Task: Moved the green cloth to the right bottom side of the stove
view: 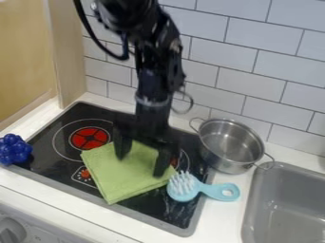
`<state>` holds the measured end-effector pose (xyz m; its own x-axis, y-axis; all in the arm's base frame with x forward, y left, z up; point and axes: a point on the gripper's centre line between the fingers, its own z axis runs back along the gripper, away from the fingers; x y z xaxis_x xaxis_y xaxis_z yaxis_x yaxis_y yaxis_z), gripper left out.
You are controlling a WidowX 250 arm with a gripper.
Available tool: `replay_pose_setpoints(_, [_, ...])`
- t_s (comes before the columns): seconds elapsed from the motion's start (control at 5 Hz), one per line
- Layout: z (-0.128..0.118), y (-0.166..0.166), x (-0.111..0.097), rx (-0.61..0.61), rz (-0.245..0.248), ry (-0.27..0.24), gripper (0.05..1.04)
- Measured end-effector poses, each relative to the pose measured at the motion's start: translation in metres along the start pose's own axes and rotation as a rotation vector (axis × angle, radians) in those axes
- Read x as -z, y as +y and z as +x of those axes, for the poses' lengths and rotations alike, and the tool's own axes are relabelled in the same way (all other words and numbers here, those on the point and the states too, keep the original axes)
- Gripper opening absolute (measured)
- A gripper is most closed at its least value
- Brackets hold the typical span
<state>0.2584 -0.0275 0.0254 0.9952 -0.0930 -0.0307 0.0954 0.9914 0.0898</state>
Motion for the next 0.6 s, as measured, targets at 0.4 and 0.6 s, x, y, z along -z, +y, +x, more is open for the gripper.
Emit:
replay_pose_setpoints(0.4, [0.0008, -0.0057, -0.0251, 0.047, 0.004, -0.045, 0.999])
replay_pose_setpoints(0.6, [0.0009, -0.0055, -0.0255, 0.047, 0.005, -0.046, 0.999])
